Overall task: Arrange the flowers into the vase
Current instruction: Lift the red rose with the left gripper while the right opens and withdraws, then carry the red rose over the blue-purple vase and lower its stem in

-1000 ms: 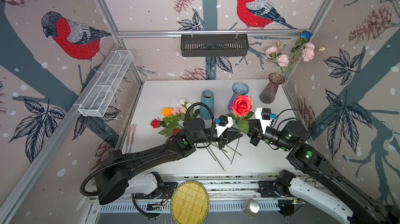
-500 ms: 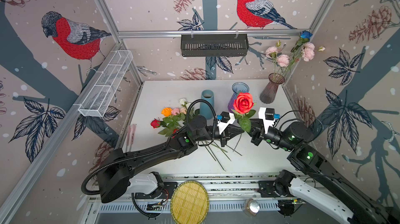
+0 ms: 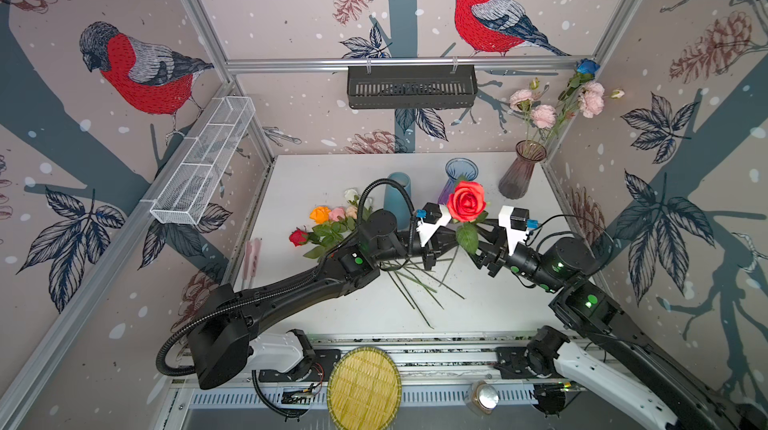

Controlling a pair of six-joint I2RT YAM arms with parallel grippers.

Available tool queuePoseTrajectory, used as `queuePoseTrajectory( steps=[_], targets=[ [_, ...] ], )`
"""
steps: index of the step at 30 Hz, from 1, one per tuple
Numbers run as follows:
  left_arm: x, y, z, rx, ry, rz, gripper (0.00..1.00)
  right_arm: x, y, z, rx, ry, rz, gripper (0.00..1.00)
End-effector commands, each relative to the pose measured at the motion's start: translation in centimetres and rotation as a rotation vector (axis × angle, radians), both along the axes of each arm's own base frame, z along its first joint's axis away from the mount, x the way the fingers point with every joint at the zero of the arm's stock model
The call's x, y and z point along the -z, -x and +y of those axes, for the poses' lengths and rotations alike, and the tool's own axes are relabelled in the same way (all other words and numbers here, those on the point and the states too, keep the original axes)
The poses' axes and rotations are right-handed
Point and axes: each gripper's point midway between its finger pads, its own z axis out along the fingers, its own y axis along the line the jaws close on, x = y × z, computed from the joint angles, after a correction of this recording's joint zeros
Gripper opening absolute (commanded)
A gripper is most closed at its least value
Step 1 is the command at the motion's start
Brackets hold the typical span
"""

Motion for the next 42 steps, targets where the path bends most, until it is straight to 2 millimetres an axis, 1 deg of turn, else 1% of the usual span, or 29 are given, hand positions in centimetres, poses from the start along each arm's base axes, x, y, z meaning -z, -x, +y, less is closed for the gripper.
queuePoseTrajectory(
  steps=[1, 2, 4, 7, 11, 14, 17, 19, 22, 25, 28, 31, 34, 38, 42],
  targets=[
    [-2.0, -3.6, 2.0, -0.114, 0.037, 0.001, 0.00, 0.5, -3.5, -4.0, 0.307, -0.016, -0.005, 0.72],
    [-2.5, -4.7, 2.7, -0.146, 0.040, 0.001, 0.00, 1.0, -4.3, -5.4, 0.395, -0.034, 0.013, 0.72],
    [-3.5, -6.5, 3.5, -0.195, 0.044, -0.012, 0.00, 2.4, -5.2, -7.4, 0.508, -0.079, 0.047, 0.78],
    [-5.7, -8.2, 3.8, -0.227, 0.048, -0.053, 0.00, 4.7, -5.3, -8.8, 0.567, -0.114, 0.040, 0.79],
    [-8.7, -10.1, 2.7, -0.252, 0.057, -0.136, 0.00, 8.7, -5.9, -11.5, 0.716, -0.142, 0.082, 0.79],
    [-11.2, -11.6, 1.6, -0.258, 0.080, -0.193, 0.00, 11.1, -5.8, -12.7, 0.771, -0.166, 0.097, 0.78],
    [-13.4, -13.0, 0.2, -0.248, 0.109, -0.229, 0.00, 12.1, -5.4, -13.3, 0.784, -0.191, 0.083, 0.78],
    [-14.7, -13.6, -0.6, -0.235, 0.134, -0.262, 0.00, 12.4, -5.2, -13.8, 0.798, -0.205, 0.078, 0.78],
    [-15.0, -15.2, -2.1, -0.231, 0.152, -0.321, 0.00, 13.4, -5.0, -14.0, 0.794, -0.227, 0.081, 0.77],
    [-14.6, -16.9, -3.5, -0.245, 0.167, -0.395, 0.00, 14.2, -4.9, -13.8, 0.778, -0.247, 0.089, 0.77],
    [-14.6, -18.3, -4.4, -0.262, 0.203, -0.431, 0.00, 14.6, -5.0, -14.0, 0.791, -0.232, 0.099, 0.77],
    [-14.8, -19.3, -5.2, -0.263, 0.225, -0.437, 0.00, 14.6, -5.0, -14.3, 0.811, -0.230, 0.089, 0.77],
    [-15.5, -19.8, -5.7, -0.256, 0.244, -0.428, 0.00, 14.8, -5.0, -14.2, 0.803, -0.225, 0.091, 0.77],
    [-16.3, -19.5, -5.8, -0.234, 0.270, -0.423, 0.00, 15.0, -5.0, -14.1, 0.797, -0.229, 0.088, 0.77],
    [-16.3, -19.1, -5.6, -0.223, 0.263, -0.411, 0.00, 15.0, -5.0, -14.1, 0.797, -0.226, 0.088, 0.76]
  ],
)
